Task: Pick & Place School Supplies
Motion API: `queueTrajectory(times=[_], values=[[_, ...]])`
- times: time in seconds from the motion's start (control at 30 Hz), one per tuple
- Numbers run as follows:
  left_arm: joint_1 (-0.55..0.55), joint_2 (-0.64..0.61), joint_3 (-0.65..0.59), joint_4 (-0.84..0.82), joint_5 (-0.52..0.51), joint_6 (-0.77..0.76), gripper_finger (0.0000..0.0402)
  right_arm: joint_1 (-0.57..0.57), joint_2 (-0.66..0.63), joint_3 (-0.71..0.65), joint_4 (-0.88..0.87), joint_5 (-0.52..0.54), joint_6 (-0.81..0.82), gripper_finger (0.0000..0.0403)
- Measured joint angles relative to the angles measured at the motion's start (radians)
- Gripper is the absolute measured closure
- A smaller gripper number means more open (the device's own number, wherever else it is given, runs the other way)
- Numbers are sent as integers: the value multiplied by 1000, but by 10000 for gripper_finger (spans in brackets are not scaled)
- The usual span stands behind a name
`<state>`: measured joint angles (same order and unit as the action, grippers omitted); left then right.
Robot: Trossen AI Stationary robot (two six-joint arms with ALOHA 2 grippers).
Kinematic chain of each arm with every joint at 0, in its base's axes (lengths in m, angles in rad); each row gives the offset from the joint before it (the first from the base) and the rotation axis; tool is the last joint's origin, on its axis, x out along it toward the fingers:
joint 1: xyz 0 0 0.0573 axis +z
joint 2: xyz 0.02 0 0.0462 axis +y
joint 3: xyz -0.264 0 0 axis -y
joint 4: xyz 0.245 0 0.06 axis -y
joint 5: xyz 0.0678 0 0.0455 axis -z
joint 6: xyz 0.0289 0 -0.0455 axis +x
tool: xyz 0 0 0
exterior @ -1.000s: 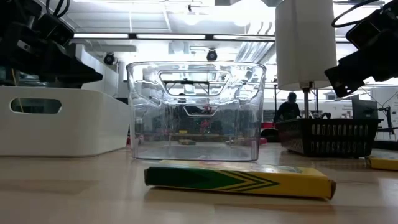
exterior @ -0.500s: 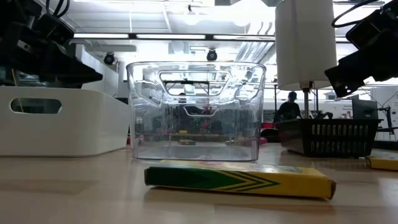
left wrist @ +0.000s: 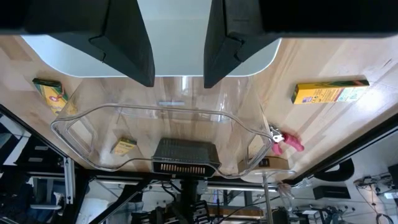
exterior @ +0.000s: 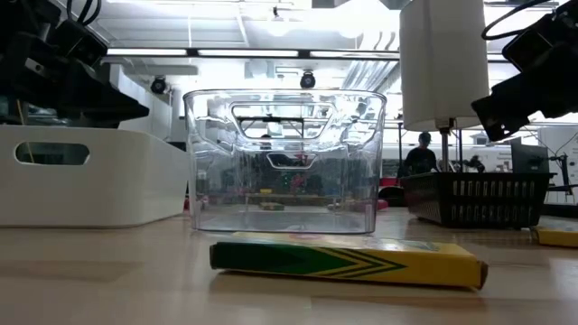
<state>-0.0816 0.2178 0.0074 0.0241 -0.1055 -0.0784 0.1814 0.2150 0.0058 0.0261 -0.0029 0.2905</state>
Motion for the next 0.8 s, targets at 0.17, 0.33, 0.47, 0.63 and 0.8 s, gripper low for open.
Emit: queueTrajectory(times=[0.17, 0.33, 0.47, 0.63, 0.8], values=[[0, 0, 0, 1, 0, 0, 269, 0, 0, 0, 0, 0, 0, 266], [0, 0, 0, 1, 0, -2, 269, 0, 0, 0, 0, 0, 0, 266], [0, 0, 12, -1, 0, -1, 269, 0, 0, 0, 0, 0, 0, 266], [0, 0, 50, -7, -3, 28, 269, 0, 0, 0, 0, 0, 0, 266], [0, 0, 81, -24, -61, 28, 269, 0, 0, 0, 0, 0, 0, 266]])
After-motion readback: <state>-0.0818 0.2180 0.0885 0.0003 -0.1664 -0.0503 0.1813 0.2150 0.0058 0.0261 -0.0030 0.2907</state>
